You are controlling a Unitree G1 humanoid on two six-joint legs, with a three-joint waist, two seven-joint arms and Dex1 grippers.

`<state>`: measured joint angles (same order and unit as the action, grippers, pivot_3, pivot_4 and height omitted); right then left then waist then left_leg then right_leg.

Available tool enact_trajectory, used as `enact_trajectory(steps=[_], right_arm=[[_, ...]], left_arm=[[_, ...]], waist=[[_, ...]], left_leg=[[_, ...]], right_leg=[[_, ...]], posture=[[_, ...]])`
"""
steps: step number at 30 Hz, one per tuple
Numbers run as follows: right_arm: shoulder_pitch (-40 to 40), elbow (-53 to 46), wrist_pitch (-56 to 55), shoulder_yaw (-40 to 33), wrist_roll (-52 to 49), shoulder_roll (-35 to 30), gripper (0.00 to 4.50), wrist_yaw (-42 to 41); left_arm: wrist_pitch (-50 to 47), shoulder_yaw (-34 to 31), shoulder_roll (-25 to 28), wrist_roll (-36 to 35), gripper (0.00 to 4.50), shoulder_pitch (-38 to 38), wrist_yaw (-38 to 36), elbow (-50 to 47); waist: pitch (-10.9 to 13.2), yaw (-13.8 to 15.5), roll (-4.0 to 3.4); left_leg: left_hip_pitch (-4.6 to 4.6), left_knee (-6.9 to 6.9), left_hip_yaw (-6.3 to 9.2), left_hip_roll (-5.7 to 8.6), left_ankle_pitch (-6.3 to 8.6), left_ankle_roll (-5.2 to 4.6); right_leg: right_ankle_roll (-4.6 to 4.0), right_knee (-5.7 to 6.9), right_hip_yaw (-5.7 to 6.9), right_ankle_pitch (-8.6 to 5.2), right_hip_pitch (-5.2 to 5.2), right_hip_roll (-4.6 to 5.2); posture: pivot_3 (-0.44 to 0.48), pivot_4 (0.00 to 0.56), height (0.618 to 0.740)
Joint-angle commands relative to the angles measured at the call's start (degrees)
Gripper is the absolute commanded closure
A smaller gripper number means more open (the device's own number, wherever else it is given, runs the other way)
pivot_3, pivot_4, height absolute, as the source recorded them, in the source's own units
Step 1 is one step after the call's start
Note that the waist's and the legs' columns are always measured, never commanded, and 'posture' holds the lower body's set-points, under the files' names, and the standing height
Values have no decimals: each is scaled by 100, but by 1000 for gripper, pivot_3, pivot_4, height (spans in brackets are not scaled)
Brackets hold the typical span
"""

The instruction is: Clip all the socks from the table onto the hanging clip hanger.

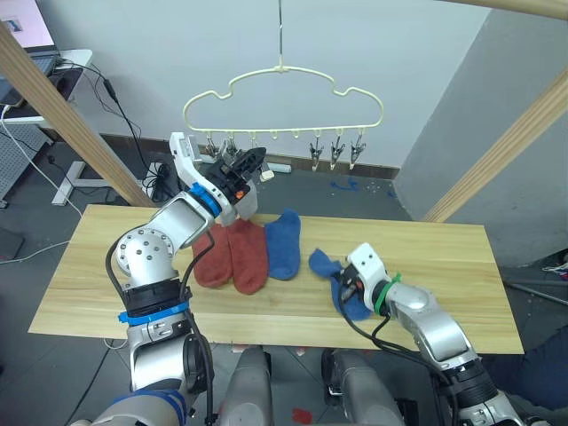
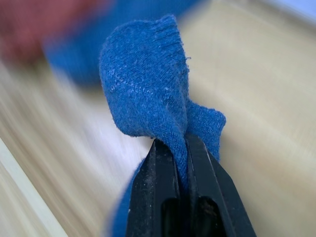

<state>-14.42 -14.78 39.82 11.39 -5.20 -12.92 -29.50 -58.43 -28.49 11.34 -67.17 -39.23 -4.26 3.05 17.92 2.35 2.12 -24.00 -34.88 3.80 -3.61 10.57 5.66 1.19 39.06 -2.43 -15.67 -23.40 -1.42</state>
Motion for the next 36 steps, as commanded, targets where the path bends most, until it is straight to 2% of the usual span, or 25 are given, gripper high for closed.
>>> enact_trajectory(steps=[1,7,17,36], right_arm=[[-451,-830,851,-200,-386,306,4460,270],[-1225,-848,1494,-324,-534,745,4460,706],[-1708,-667,1693,-409,-754,972,4460,931],[-1819,-926,2056,-450,-1328,1006,4460,990]], left_arm=[[-228,-242,11,-509,4242,63,458,203],[-246,-27,65,-761,4242,104,549,130],[-171,227,172,-792,4242,256,515,-91],[55,393,340,-780,4242,383,467,-170]], waist=[[-1,-1,-1],[-2,18,-2],[-2,10,-3],[-2,3,-3]], left_leg=[[0,0,1,1,0,0],[-7,0,2,10,0,0],[-16,4,2,9,0,-1],[-26,5,1,9,1,-1]], right_leg=[[0,0,1,0,0,0],[0,-8,4,0,0,1],[-1,-8,6,0,-10,3],[0,-10,6,0,-19,2]], posture=[[183,277,740],[179,271,740],[188,273,740],[194,286,740]])
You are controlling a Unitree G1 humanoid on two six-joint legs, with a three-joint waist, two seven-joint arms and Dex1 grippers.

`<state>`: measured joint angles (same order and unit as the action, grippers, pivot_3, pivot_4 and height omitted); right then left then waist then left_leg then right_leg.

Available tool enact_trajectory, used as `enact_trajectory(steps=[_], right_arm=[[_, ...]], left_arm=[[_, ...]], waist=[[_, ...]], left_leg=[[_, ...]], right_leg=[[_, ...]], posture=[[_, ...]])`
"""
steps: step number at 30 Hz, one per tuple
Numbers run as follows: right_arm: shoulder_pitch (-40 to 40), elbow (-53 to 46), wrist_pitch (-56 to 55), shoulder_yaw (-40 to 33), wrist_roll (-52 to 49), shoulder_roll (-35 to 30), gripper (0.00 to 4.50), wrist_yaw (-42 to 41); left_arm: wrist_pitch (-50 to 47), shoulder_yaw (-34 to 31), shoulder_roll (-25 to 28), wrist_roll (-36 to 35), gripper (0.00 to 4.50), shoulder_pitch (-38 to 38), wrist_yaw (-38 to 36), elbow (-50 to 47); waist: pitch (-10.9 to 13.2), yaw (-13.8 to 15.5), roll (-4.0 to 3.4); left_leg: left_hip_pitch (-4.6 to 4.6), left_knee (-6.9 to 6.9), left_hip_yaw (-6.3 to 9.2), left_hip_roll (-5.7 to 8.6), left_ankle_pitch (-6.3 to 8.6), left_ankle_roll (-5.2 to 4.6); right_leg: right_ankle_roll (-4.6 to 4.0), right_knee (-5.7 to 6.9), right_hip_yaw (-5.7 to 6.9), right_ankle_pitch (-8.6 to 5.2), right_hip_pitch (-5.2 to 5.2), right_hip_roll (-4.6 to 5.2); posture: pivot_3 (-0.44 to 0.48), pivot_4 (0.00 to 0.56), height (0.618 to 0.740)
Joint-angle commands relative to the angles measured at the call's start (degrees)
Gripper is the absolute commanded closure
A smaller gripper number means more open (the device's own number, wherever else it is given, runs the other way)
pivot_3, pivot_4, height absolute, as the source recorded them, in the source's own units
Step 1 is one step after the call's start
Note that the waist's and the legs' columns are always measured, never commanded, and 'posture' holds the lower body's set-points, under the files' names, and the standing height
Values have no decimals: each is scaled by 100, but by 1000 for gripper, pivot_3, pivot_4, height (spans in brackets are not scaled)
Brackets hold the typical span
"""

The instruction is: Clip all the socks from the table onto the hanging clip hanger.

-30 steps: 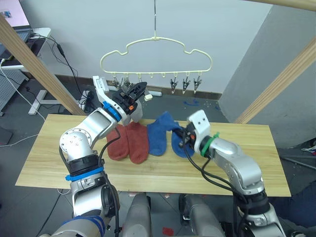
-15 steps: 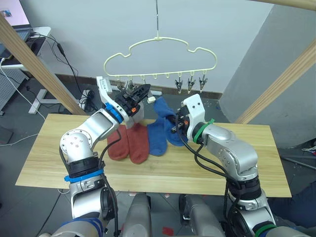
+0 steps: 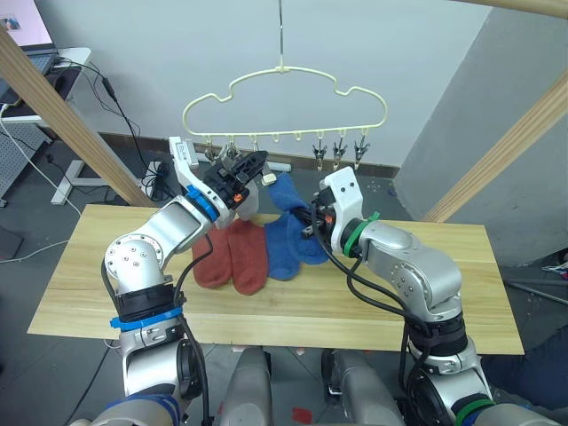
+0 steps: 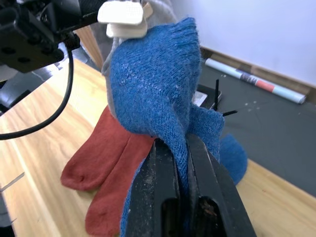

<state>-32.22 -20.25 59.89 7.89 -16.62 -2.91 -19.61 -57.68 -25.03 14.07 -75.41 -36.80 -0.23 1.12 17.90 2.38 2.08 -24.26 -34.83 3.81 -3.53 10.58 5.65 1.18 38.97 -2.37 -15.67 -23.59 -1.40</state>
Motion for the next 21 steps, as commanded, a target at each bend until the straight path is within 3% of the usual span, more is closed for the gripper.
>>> enact_trajectory(steps=[1,21], right_arm=[[-35,-394,69,-105,-223,-2,4460,9],[-4,-568,289,-177,-636,-115,4460,91]], left_arm=[[-15,50,70,40,4242,144,65,22],[25,96,134,44,4242,166,26,37]], waist=[[0,0,0],[0,0,0]], left_leg=[[0,0,0,0,0,0],[-46,0,0,-1,0,0]], right_leg=[[0,0,0,0,-1,0],[0,3,0,0,-49,-1]], posture=[[194,286,740],[196,287,740]])
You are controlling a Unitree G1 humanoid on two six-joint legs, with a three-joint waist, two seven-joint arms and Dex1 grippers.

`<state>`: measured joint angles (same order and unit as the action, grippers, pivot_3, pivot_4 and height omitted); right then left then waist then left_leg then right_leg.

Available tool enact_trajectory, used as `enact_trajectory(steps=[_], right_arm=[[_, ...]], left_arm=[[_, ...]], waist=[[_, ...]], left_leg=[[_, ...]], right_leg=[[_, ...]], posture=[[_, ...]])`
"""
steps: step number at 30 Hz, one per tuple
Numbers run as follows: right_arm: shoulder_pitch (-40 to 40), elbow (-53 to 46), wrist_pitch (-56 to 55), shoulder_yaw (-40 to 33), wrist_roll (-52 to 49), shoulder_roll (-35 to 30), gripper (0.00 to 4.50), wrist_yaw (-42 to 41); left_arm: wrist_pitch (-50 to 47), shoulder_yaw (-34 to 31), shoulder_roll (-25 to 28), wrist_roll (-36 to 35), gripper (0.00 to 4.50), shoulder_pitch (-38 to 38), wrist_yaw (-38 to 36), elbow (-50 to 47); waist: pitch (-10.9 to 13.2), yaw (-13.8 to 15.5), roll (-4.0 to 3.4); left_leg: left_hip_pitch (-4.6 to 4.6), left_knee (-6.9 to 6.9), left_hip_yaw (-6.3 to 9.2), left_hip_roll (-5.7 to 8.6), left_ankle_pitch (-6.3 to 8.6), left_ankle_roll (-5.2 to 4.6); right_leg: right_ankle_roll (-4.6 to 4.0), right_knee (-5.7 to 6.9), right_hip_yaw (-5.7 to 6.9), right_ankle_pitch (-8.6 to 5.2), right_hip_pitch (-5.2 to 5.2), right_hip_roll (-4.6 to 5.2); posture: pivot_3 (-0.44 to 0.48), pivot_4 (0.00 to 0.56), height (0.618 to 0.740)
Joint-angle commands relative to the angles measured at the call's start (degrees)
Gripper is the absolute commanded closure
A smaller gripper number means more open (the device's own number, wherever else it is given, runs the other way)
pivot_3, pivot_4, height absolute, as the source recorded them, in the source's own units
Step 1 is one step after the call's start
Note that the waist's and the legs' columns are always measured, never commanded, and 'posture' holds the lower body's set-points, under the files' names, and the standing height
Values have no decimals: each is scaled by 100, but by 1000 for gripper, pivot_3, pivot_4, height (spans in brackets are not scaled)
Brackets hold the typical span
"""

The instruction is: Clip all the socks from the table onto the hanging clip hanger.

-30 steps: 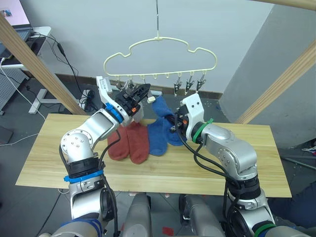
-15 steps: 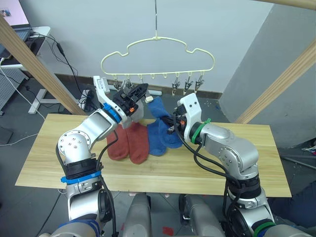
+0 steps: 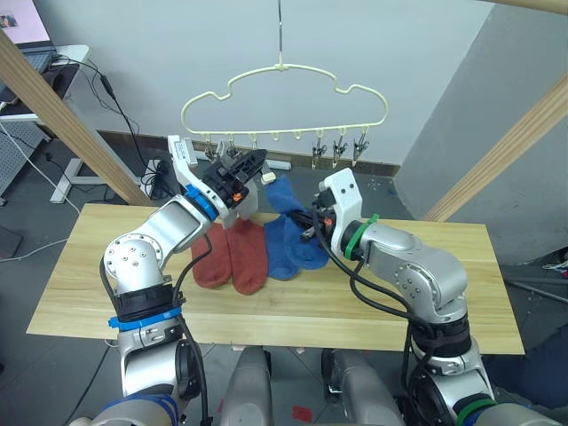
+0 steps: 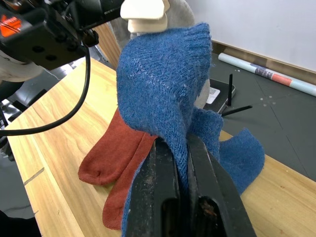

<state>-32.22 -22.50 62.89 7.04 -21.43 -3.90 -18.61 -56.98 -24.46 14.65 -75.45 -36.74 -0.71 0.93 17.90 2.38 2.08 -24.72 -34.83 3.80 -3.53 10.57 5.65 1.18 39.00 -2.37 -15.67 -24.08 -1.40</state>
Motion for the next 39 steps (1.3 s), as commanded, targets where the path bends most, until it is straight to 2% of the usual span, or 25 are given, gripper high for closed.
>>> enact_trajectory(steps=[1,10,23,31,39], right_arm=[[-4,-349,-4,-98,-178,-22,4460,-2],[2,-329,-10,-88,-251,-14,4460,56],[-298,284,-469,156,-59,215,4460,179],[-367,425,-606,161,-26,391,4460,294],[-288,515,-759,293,81,283,4500,285]], left_arm=[[-47,42,81,52,4242,159,73,56],[-22,53,62,51,4242,132,54,87],[20,91,26,24,4242,128,52,53],[66,127,92,29,4242,336,-179,-182],[46,173,165,-119,1745,413,-308,-422]], waist=[[0,0,0],[0,-1,0],[0,-3,0],[-2,-63,-1],[-2,-92,-1]], left_leg=[[0,0,0,0,0,0],[0,0,0,0,0,0],[-2,0,0,0,0,0],[-3,0,0,-1,0,0],[-12,-1,5,-1,-1,0]], right_leg=[[0,0,0,0,0,0],[0,0,0,0,-1,0],[0,-1,0,0,-2,-1],[0,-1,0,0,-3,-1],[-1,0,6,1,-9,0]], posture=[[196,287,740],[192,287,740],[198,283,740],[144,268,740],[142,251,740]])
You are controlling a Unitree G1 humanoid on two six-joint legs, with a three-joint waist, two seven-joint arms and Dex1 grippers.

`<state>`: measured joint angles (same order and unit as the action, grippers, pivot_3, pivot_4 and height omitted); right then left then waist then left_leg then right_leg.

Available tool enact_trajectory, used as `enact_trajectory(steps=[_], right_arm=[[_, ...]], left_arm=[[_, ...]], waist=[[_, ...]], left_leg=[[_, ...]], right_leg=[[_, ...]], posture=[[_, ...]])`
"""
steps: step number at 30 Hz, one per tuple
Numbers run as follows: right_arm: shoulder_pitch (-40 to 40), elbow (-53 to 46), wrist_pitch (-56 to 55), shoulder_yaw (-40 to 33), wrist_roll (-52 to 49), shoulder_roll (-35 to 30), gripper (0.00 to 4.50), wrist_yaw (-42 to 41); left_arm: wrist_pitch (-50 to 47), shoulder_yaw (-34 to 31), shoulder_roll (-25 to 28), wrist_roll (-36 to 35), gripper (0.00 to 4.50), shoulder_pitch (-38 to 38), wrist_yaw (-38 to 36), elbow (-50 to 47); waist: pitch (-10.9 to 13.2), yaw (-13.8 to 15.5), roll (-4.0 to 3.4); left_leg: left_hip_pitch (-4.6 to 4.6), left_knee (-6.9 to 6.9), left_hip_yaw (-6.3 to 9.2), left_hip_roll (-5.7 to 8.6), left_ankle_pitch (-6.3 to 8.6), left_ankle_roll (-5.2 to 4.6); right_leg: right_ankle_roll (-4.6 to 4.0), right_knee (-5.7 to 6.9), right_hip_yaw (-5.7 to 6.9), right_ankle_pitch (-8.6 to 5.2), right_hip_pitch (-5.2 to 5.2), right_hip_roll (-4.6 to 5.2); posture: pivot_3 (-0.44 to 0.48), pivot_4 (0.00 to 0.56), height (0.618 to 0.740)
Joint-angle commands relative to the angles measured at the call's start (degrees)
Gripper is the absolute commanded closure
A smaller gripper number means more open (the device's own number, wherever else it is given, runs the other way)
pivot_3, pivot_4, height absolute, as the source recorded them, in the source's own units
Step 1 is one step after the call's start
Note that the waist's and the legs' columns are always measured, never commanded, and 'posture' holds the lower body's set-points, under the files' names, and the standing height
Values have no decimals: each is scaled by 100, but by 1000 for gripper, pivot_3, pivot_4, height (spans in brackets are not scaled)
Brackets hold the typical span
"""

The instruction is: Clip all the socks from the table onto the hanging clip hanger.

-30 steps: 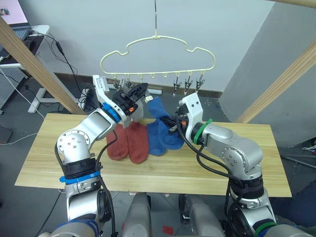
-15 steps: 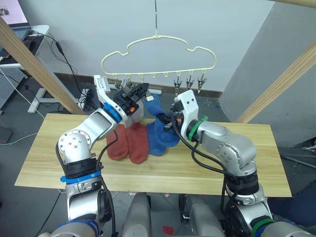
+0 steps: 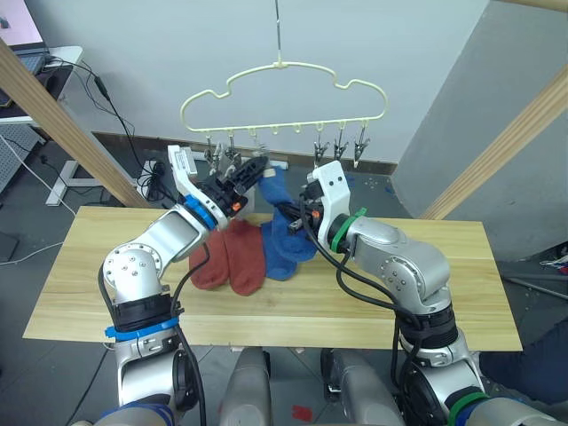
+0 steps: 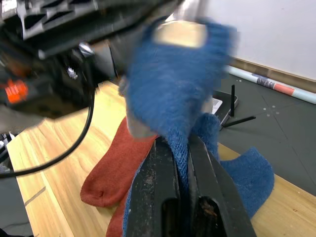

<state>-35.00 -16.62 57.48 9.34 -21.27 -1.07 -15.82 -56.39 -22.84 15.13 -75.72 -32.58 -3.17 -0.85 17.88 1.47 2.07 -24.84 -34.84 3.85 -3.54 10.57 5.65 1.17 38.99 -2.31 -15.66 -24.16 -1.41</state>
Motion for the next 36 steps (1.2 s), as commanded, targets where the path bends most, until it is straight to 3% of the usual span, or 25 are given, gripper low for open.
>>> enact_trajectory(steps=[1,5,6,9,17,21,24,27,36], right_arm=[[8,-40,-285,80,91,-9,4500,3],[133,109,-643,112,206,-79,4500,-57],[195,137,-745,136,248,-148,4500,-114],[385,84,-875,89,141,-279,3728,-327],[915,-311,-980,-184,318,-815,950,-263],[1021,-632,-959,-617,173,-885,950,-36],[894,-858,-1145,-748,211,-676,1624,245],[710,-893,-1264,-697,381,-430,2625,603],[422,-552,-1663,-515,841,-6,2625,1157]], left_arm=[[-28,-4,161,-104,1431,32,-60,-271],[-232,31,525,-167,193,202,-284,-516],[-290,56,655,-165,193,251,-380,-601],[-404,186,1080,-6,153,448,-744,-906],[-258,512,1517,398,153,883,-1301,-1506],[-226,617,1584,445,153,1142,-1458,-1916],[-168,756,1778,571,153,1388,-1852,-2309],[38,821,1953,821,153,1443,-2216,-2438],[137,843,2086,895,153,1178,-2555,-2243]], waist=[[0,0,0],[0,0,1],[0,0,1],[-1,6,1],[-1,68,0],[-1,151,0],[-1,133,0],[-2,140,-2],[-3,206,-2]], left_leg=[[0,0,0,1,0,0],[0,0,0,1,0,1],[0,0,0,1,0,1],[0,1,1,1,0,1],[0,0,3,1,-1,1],[0,0,1,1,0,1],[1,0,1,-7,0,1],[3,3,1,-12,-1,1],[-2,1,-1,7,0,-1]], right_leg=[[0,0,0,0,0,0],[0,0,0,0,0,1],[0,-1,0,0,0,1],[-1,0,1,0,0,1],[-1,1,3,0,1,10],[0,1,0,0,0,10],[-1,2,-1,0,-1,11],[-1,7,-1,0,-6,8],[-1,-1,-2,0,-2,8]], posture=[[143,248,740],[158,241,740],[165,240,740],[187,239,740],[215,241,740],[215,241,740],[218,248,740],[218,248,740],[232,257,740]])
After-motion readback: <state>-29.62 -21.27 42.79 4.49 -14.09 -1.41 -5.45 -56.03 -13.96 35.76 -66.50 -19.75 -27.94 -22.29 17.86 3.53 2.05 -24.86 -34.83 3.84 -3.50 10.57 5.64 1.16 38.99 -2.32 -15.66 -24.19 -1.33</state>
